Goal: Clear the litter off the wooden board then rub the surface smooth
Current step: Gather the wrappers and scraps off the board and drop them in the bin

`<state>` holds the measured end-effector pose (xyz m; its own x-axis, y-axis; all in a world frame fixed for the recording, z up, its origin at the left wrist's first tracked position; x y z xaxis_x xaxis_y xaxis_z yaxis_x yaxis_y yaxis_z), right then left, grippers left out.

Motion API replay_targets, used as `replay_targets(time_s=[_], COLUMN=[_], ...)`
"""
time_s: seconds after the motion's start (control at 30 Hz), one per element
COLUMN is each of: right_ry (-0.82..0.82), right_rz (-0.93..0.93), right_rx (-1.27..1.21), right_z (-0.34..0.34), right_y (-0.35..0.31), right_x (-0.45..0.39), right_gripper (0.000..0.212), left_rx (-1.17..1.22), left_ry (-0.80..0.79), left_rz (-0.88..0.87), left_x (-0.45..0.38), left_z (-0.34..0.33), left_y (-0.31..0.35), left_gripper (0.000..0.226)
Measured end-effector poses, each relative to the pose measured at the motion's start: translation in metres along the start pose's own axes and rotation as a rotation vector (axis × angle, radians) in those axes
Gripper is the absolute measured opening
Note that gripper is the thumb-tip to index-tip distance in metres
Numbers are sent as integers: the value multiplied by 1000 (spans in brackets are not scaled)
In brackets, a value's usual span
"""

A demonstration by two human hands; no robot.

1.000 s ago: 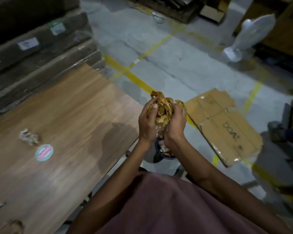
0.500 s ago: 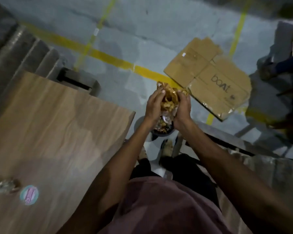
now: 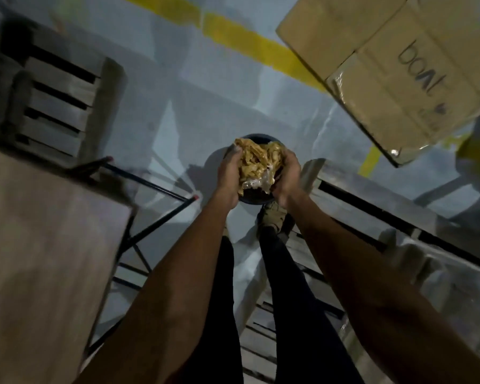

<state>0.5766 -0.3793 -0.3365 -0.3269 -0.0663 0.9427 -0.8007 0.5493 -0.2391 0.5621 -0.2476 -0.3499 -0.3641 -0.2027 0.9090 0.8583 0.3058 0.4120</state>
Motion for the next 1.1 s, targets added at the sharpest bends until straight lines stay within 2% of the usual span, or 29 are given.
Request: replay_targets(time_s=[0.07, 0.13, 0.3, 0.37, 0.43, 0.5, 0.57, 0.63, 0.73, 0.83, 0.97, 1.1], right_ry=[31, -20, -51, -63, -78, -73, -81, -50, -5, 36, 109, 177], right_rz=[-35, -47, -52, -30, 6, 45, 99, 178, 274, 287, 320, 360], right_rx=[56, 89, 256, 365, 435, 484, 525, 604, 647, 634, 655, 681], right_z=[22, 39, 73, 82, 87, 89, 85, 85, 83, 75, 65, 37], right_y=[11, 25, 53, 58, 59, 59, 57, 54, 51, 47, 41, 28], right_x=[-49, -95, -179, -199, -211, -217, -216, -218, -213, -199, -169, -109], right_gripper=[62, 61, 56, 58, 57, 67, 72, 71, 60, 71, 70, 63], left_rx=[-52, -87, -170, -317, -574, -846, -943, -984, -1064, -1077, -941, -820], left_ry=[30, 46, 170, 146, 118, 123, 156, 178, 197, 259, 299, 208], left_rz=[22, 4, -100, -123, -139, -147, -174, -221, -275, -291, -280, -279], left_x=[-47, -85, -157, -176, -189, -197, -198, -191, -181, -163, -119, -56], left_z=[-3, -8, -3, 0, 3, 5, 4, 0, -5, -8, -8, 3], left_y=[-26, -45, -77, -90, -97, -101, -100, -92, -83, -69, -44, -17], left_gripper=[64, 73, 70, 70, 81, 95, 98, 92, 68, 56, 40, 29])
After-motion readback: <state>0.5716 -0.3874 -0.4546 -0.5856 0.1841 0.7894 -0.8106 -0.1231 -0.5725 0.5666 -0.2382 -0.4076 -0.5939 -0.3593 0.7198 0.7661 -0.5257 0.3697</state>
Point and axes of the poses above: each hand's wrist, its own x-axis away from the middle knuckle, its own z-axis out of the back of the hand, y = z × x, the point moved 5 cm from there along -x, towards the middle knuckle, and after that the axes turned 5 degrees about -x, right-handed, at the moved point
